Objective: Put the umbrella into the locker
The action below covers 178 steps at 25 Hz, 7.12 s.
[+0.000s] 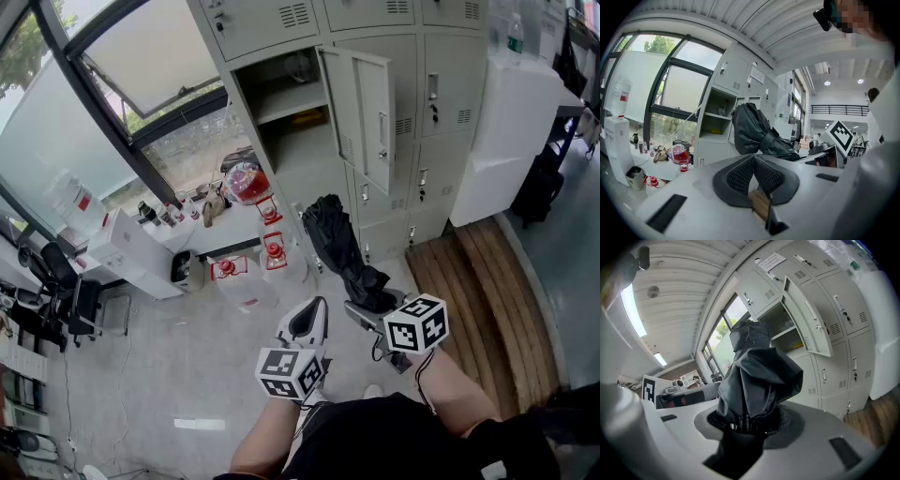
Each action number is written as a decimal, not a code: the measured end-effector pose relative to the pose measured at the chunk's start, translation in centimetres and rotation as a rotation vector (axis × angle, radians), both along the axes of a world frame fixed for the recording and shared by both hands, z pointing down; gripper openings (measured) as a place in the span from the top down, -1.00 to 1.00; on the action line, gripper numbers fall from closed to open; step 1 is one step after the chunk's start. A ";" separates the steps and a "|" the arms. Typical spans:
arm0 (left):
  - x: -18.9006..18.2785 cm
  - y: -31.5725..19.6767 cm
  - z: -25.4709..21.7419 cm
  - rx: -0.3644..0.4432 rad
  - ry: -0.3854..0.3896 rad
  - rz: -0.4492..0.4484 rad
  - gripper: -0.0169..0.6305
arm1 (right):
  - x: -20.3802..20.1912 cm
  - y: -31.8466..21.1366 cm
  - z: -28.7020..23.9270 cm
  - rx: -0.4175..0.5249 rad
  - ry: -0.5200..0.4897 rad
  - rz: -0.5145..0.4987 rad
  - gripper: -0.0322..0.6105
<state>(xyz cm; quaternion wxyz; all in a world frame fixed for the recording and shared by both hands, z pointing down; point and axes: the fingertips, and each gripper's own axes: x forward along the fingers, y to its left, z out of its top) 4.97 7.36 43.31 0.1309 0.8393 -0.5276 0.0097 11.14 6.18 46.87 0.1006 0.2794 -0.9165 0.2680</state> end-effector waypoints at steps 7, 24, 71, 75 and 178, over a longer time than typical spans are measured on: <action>0.1 0.3 -0.2 0.004 -0.002 0.002 0.90 | 0.1 0.1 0.0 -0.010 -0.005 0.005 0.19; 0.5 0.3 -0.2 0.014 -0.010 -0.008 0.90 | 0.8 -0.2 0.6 -0.037 -0.005 0.003 0.19; -4.8 -9.7 0.4 -0.009 -0.007 0.048 0.90 | -5.1 -11.0 1.0 -0.073 0.006 0.040 0.19; -5.9 -11.8 0.7 -0.018 -0.009 0.062 0.90 | -6.3 -13.3 1.4 -0.086 0.006 0.053 0.19; -11.5 -44.6 1.9 0.014 -0.015 0.252 0.90 | -14.7 -58.0 6.9 -0.111 0.420 0.196 0.18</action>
